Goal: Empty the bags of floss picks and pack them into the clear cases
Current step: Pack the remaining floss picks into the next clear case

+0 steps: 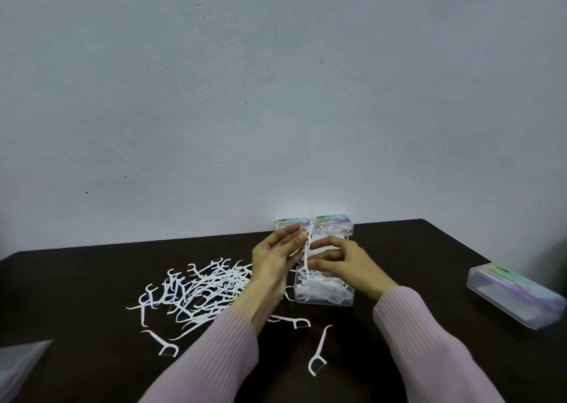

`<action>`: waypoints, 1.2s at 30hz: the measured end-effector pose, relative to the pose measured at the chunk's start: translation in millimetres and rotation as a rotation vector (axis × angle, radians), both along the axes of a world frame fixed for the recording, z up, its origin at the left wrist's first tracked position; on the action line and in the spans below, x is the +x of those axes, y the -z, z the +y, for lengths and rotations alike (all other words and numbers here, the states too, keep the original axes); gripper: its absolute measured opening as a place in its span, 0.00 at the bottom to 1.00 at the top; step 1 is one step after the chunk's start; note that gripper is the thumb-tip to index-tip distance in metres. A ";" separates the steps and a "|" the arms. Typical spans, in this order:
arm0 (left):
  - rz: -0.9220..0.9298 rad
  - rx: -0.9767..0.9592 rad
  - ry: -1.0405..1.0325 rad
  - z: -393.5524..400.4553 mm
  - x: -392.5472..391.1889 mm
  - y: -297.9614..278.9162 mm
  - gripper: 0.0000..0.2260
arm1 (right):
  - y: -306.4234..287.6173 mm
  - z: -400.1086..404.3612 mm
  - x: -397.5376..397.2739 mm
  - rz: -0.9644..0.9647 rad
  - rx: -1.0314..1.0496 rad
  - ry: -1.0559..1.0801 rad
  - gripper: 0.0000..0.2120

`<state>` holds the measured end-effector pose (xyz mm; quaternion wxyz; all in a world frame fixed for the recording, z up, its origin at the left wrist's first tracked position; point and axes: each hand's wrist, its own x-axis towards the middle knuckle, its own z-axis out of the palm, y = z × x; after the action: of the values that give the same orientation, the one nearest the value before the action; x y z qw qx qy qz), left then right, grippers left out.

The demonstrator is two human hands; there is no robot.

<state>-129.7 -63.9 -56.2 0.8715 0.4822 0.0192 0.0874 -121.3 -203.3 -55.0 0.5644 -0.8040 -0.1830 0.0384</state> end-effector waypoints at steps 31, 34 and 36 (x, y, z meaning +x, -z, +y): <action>-0.243 0.865 0.166 11.5 5.1 22.9 0.17 | 10.2 -22.8 16.5 -0.113 -0.081 0.400 0.05; -0.261 0.879 0.090 16.4 5.3 23.3 0.18 | 11.0 -19.6 12.7 -0.120 -0.191 0.277 0.06; -0.263 0.909 0.039 20.0 4.4 25.1 0.16 | 13.0 -17.5 11.9 -0.152 -0.320 0.236 0.08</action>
<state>-125.3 -43.9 -81.3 0.5684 0.8000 -0.1403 0.1310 -109.4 -220.8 -68.0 0.4145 -0.8999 -0.1213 -0.0600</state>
